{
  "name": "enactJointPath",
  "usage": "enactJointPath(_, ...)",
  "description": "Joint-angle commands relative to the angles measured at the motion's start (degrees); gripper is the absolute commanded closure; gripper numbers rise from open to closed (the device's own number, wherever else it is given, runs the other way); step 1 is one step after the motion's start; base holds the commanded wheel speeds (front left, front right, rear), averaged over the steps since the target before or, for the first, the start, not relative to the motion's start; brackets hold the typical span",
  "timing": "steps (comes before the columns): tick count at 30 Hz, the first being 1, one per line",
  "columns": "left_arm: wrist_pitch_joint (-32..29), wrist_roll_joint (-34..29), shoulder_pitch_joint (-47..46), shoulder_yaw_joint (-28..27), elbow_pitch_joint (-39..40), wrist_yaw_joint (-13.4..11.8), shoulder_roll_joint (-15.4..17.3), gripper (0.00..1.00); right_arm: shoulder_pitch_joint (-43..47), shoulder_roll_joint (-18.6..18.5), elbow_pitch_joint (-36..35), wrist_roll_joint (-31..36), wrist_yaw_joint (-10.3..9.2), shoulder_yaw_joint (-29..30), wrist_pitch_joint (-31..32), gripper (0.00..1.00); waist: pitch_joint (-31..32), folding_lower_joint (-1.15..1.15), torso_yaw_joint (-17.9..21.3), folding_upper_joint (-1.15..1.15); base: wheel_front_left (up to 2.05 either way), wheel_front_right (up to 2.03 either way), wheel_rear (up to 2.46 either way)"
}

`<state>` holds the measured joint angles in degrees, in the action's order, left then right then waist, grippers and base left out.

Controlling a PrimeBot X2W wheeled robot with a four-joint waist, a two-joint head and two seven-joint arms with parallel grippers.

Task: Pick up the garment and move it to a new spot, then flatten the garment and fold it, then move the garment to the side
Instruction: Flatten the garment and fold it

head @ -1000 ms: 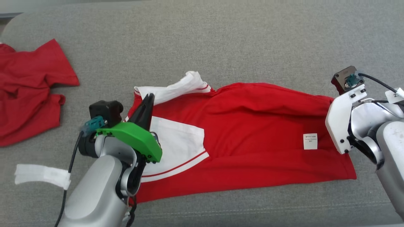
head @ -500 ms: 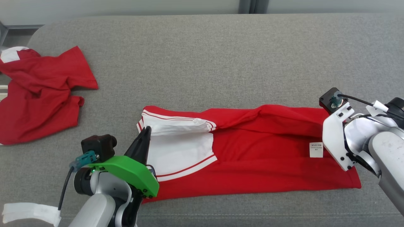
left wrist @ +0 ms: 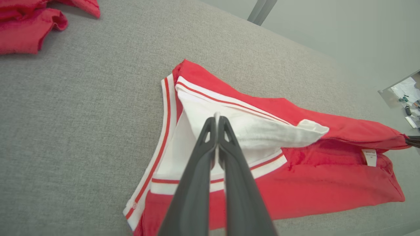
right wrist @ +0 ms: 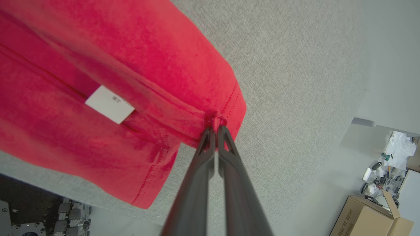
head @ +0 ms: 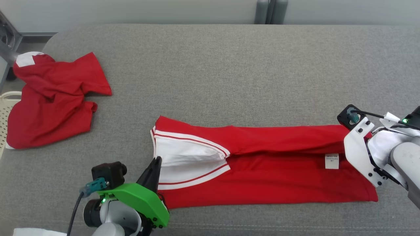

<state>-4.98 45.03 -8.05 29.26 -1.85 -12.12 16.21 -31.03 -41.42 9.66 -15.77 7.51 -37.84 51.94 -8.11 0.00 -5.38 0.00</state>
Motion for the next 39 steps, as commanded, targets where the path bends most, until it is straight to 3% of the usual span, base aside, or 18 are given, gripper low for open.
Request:
enactJointPath(1, 0.05, 0.45, 1.02, -0.02, 0.05, -0.20, -0.17, 1.00, -0.22, -0.62, 0.33, -0.15, -0.04, -0.45, 0.30, 1.00, 0.20, 0.00, -0.14, 0.00, 0.00, 0.00, 0.00)
enactJointPath(16, 0.20, 0.07, 4.31, 1.46, -2.41, -0.97, 0.07, 1.00, -0.85, -2.04, 2.27, -2.35, -0.04, -6.36, 0.04, 1.00, 1.39, 0.00, -1.20, 0.00, 0.00, 0.00, 0.00)
enactJointPath(17, 0.24, 0.04, 4.35, 1.59, -2.90, -0.84, -0.01, 1.00, -0.79, -1.92, 2.40, -2.66, -0.04, -6.53, 0.06, 0.67, 1.47, 0.00, -1.25, 0.00, 0.00, 0.00, 0.00)
enactJointPath(18, -0.02, -0.26, 4.37, 1.91, -3.60, -0.94, 0.11, 1.00, -0.66, -1.67, 2.99, -3.06, -0.05, -5.76, 0.31, 0.00, 1.56, 0.00, -1.27, 0.00, 0.00, 0.00, 0.00)
enactJointPath(19, -0.02, -0.42, 4.32, 2.27, -4.09, -0.92, 0.08, 1.00, -0.39, -1.40, 3.22, -3.06, -0.06, -5.37, 0.27, 0.00, 1.65, 0.00, -1.32, 0.00, 0.00, 0.00, 0.00)
enactJointPath(20, 0.16, -0.83, 4.16, 2.60, -4.74, -1.08, -0.01, 0.58, 0.13, -0.99, 3.49, -3.37, -0.06, -5.16, 0.59, 0.00, 1.76, 0.00, -1.38, 0.00, 0.00, 0.00, 0.00)
enactJointPath(21, 0.20, -1.38, 3.95, 3.07, -5.47, -1.26, 0.14, 0.00, 0.48, -0.63, 3.64, -3.68, -0.06, -4.55, 0.65, 0.00, 1.89, 0.00, -1.42, 0.00, 0.00, 0.00, 0.00)
enactJointPath(32, 4.47, -4.94, 4.58, 4.48, -8.71, -1.34, 1.28, 0.00, 7.47, 3.34, 1.41, -2.94, -0.06, 7.16, -1.37, 0.00, 5.07, 0.00, -1.67, 0.00, 0.00, 0.00, 0.00)
enactJointPath(39, 12.24, -7.16, 5.66, 3.64, -9.28, -0.50, 1.90, 0.00, 16.13, 10.24, -2.01, 0.77, -0.06, 20.28, -8.95, 0.00, 8.25, 0.00, -2.07, 0.00, 0.00, 0.00, 0.00)
